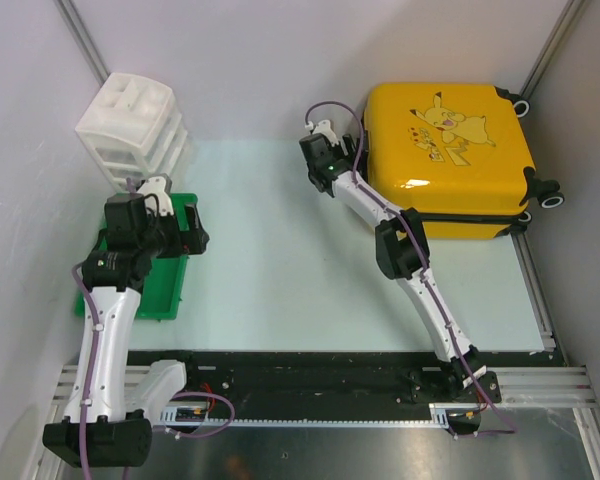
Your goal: Open, take out, and arrange the luggage
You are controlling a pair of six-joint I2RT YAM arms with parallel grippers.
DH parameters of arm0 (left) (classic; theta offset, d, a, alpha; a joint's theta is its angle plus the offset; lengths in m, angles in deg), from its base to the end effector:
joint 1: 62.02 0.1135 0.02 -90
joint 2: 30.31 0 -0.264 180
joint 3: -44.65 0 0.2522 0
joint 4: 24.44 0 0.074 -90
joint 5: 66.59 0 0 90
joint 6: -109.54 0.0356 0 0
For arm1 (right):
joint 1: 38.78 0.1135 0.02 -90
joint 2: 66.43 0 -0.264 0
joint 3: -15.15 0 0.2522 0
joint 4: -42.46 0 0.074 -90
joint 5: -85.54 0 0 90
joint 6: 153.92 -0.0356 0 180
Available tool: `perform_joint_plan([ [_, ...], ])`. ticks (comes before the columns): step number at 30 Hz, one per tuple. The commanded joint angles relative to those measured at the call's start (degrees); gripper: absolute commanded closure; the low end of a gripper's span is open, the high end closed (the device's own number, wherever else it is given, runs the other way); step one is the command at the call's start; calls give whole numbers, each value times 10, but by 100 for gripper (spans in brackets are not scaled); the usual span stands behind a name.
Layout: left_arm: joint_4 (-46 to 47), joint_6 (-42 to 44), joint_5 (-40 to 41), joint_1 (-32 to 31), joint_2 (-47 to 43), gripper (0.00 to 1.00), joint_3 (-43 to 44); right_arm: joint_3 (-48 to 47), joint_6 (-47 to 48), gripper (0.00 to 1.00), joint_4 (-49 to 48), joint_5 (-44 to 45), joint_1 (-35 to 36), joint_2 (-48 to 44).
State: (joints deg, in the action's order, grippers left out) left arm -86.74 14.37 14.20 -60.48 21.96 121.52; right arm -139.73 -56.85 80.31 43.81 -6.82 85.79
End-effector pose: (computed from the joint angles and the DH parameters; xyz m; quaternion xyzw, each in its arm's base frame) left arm 0.1742 -0.0010 0.3605 -0.0170 0.8953 -0.0859 0.4368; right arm 0.5107 0.2873 0.1919 -0.0932 0.8265 -0.2640 0.4884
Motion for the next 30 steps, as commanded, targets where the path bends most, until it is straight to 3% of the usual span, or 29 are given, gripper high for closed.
perform_joint_plan([
  [1,12,-15,0,4,1,0,23,-28,-15,18,20,22,-9,15],
  [4,12,-14,2,5,0,0,22,-29,-16,20,23,26,-12,19],
  [8,12,-14,4,5,1,0,23,-28,-31,35,40,14,-10,18],
  [11,12,-14,0,4,1,0,22,-29,-50,57,65,-11,-2,11],
  [12,12,-14,-1,5,1,0,20,-28,-57,69,73,-31,4,7],
  [18,12,-19,-1,5,1,0,15,-22,-68,100,120,-136,54,-28],
  [24,12,-36,-2,5,4,0,14,-14,-68,100,142,-204,122,-53],
  [30,13,-63,-2,21,8,0,16,-1,-92,100,153,-209,187,-75],
])
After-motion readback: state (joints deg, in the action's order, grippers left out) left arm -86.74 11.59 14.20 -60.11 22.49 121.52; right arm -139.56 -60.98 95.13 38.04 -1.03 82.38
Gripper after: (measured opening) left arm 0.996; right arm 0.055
